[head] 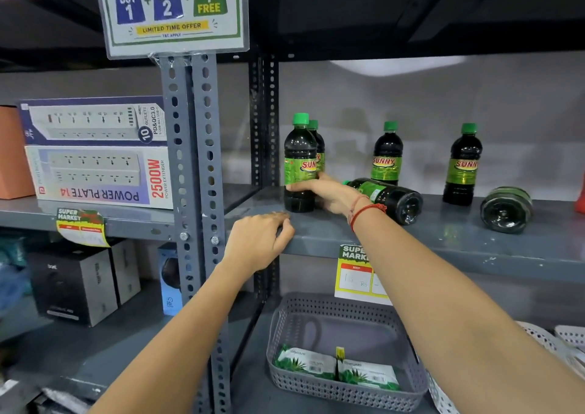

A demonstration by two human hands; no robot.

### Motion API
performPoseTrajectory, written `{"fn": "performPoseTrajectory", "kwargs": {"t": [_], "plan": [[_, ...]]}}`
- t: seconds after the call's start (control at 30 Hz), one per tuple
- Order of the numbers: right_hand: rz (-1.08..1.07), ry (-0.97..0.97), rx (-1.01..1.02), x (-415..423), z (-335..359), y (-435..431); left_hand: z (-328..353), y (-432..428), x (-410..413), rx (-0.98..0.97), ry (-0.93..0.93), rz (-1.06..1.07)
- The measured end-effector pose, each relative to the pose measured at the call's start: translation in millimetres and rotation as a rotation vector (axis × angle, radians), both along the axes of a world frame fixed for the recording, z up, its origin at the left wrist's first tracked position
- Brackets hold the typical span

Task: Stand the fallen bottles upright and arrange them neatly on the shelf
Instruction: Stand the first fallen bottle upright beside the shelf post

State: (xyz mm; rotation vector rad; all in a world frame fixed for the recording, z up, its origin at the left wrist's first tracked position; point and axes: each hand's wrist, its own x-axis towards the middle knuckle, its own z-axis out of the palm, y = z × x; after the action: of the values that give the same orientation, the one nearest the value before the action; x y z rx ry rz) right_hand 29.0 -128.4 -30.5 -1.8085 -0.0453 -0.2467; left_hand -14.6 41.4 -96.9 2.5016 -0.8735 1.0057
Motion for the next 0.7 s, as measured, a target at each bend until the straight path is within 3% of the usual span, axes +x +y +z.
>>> {"fn": "performPoseTrajectory", "kwargs": {"t": [0.1, 0.27, 0.47, 0.57, 0.7], "plan": [[0.042, 0.022, 0.069, 0, -1, -4, 0, 1, 0, -0.001, -0.009, -0.007], [-0.272, -0.138, -0.243, 6, -3, 9, -1, 1, 1, -0.008, -0.016, -0.006], [-0.032, 0.029, -0.090, 1, -6, -2, 0, 4, 3, 0.008, -0.023, -0.044], [-0.070, 0.016, -0.099, 0, -8, -2, 1, 4, 3, -0.004, -0.018, -0.049], [-0.195, -0.032, -0.268, -3, -7, 6, -5, 6, -2, -0.084, -0.088, 0.037]]}}
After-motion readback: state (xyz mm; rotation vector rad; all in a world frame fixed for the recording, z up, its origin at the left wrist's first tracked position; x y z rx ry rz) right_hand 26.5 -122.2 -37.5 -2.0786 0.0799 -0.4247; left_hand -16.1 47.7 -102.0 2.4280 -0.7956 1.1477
